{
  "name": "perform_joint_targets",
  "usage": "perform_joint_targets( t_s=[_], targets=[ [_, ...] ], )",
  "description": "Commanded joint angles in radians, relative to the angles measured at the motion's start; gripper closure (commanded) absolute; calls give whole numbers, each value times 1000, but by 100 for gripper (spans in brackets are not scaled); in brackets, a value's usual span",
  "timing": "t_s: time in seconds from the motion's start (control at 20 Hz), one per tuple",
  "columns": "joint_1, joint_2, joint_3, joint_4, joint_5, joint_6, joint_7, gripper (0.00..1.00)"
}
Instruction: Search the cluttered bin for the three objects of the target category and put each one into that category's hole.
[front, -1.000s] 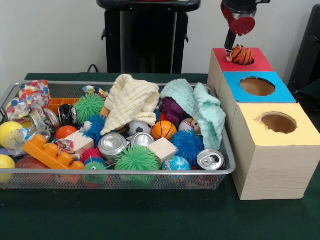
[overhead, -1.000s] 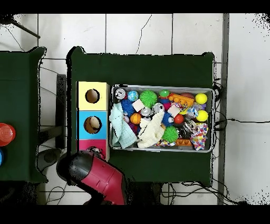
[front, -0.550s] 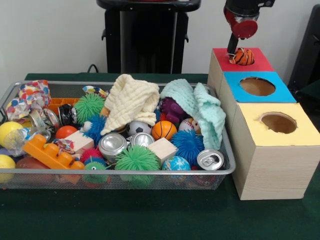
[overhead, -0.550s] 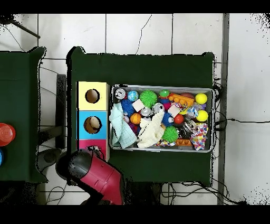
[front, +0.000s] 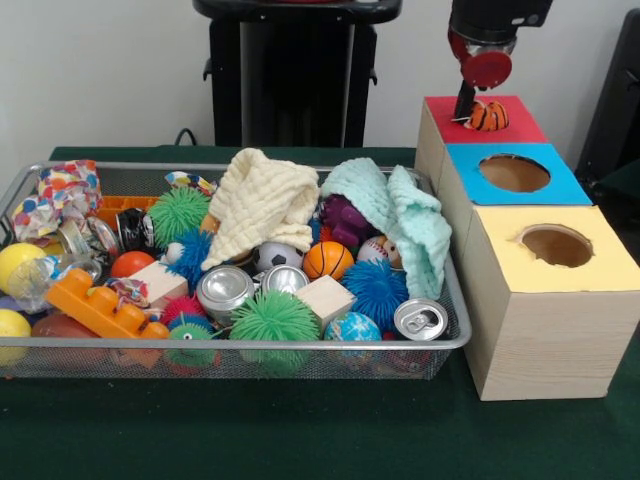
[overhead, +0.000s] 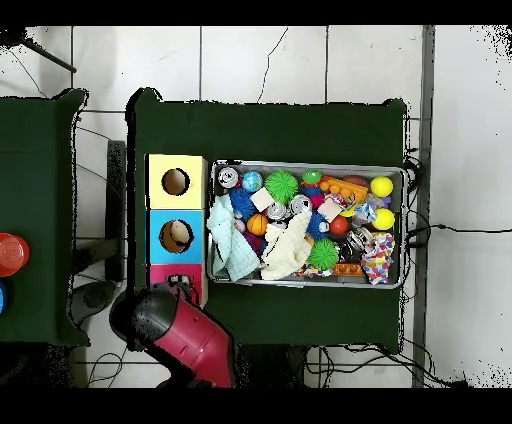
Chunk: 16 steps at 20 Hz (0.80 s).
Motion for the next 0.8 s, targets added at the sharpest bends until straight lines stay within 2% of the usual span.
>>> perform_joint_targets(
  t_s=[0.05, 0.2, 0.3, 0.45, 0.55, 0.65, 0.8],
  targets=[
    [-73, 97, 183, 44, 29, -168, 121, 100],
    [-136, 97, 246, 66, 26, -235, 72, 100],
    [-228, 89, 355, 108, 18, -361, 43, 100],
    [-353, 118, 478, 131, -76, -518, 78, 100],
    [-396, 147, 511, 124, -144, -578, 118, 100],
    [-377, 159, 481, 98, -162, -543, 130, 100],
    [-245, 158, 350, 35, -113, -367, 201, 100]
  ],
)
